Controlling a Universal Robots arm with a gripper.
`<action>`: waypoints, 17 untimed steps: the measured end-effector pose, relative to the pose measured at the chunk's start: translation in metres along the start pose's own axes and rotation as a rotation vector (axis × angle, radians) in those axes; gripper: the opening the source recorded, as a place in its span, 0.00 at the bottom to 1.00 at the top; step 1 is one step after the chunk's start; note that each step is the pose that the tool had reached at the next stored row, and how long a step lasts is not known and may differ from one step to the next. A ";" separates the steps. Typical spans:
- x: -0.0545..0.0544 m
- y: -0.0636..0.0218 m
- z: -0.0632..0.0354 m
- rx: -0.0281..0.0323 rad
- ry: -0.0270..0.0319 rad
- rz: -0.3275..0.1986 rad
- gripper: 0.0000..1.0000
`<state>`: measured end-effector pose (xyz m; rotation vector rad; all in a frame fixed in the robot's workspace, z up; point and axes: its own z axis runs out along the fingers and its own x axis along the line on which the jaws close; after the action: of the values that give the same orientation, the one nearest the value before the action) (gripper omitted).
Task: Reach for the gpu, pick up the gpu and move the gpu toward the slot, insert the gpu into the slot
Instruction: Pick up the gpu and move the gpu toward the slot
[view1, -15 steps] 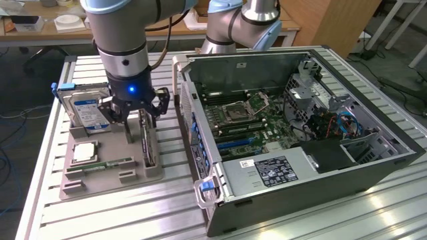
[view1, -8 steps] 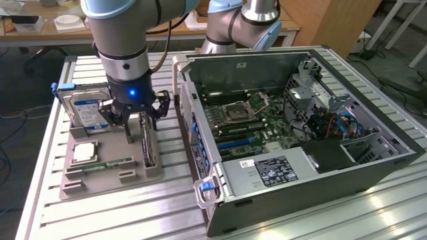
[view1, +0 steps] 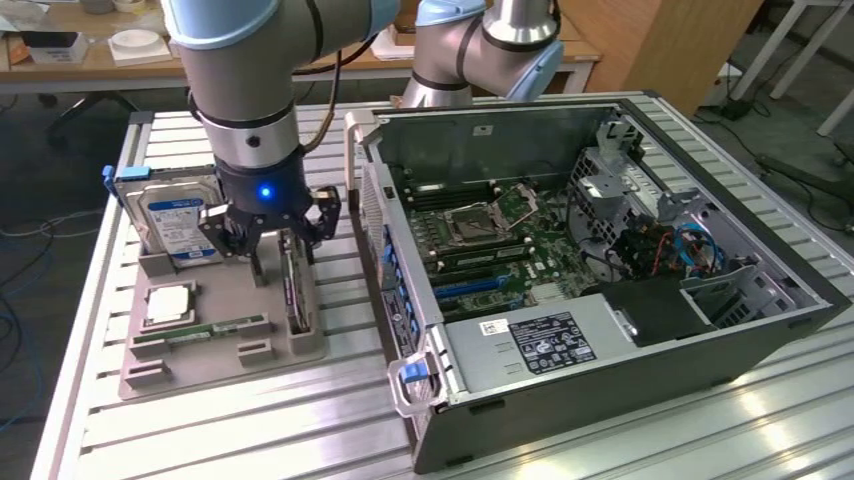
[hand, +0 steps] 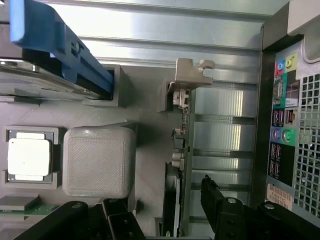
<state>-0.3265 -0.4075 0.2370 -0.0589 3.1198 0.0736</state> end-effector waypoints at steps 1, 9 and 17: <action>0.000 0.0000 0.0008 0.0000 0.0000 0.001 0.65; 0.000 -0.0003 0.0060 0.0006 -0.0012 0.026 0.65; 0.000 -0.0005 0.0122 0.0007 -0.0016 0.036 0.65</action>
<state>-0.3263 -0.4075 0.2248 -0.0033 3.1196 0.0731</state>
